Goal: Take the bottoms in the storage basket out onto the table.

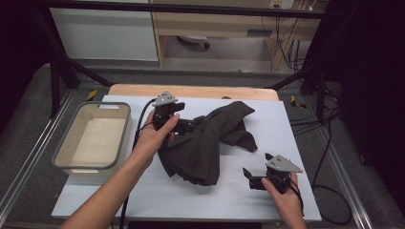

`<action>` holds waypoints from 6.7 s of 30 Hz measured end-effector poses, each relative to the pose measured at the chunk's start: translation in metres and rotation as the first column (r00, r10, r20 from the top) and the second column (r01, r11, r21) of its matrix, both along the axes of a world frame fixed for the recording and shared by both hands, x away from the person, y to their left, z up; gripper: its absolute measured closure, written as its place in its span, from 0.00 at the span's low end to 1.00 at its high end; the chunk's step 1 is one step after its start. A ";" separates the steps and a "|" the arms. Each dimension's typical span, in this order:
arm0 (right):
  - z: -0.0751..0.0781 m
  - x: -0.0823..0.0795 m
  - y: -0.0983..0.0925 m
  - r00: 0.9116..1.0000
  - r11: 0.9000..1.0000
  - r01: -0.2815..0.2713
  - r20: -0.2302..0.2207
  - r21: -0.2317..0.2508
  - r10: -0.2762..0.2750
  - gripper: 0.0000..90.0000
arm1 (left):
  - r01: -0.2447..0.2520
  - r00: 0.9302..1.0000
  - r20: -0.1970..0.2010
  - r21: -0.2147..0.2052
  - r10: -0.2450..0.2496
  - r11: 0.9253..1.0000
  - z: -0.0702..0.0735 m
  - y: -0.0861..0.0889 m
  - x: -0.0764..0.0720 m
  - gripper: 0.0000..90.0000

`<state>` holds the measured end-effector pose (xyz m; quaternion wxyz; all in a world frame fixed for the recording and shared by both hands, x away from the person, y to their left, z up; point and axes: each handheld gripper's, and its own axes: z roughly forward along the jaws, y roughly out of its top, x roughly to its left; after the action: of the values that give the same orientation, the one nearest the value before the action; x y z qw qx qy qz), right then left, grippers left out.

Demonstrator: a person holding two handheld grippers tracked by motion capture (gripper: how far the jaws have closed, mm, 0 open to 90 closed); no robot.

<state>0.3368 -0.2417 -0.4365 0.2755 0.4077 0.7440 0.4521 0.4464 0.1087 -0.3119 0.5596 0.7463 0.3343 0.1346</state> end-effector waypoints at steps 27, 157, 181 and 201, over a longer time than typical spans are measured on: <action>0.000 0.001 -0.003 1.000 1.000 0.020 0.001 0.001 -0.020 0.02 | -0.068 0.998 0.017 0.010 0.068 0.998 -0.004 0.048 -0.016 0.07; 0.000 0.000 -0.003 1.000 1.000 0.008 0.003 -0.013 -0.008 0.03 | -0.210 0.978 0.025 0.075 0.208 0.975 -0.086 0.189 -0.113 0.06; 0.000 0.000 -0.003 1.000 1.000 0.008 0.000 -0.021 -0.008 0.03 | -0.231 0.973 0.036 0.120 0.228 0.965 -0.102 0.201 -0.122 0.05; -0.005 0.001 -0.009 0.999 0.998 0.036 -0.013 -0.056 -0.037 0.02 | -0.269 0.963 0.046 0.106 0.265 0.957 -0.107 0.219 -0.127 0.05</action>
<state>0.3381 -0.2506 -0.4411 0.2899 0.4164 0.7506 0.4232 0.3192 0.3282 -0.4193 0.4990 0.7222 0.4150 0.2390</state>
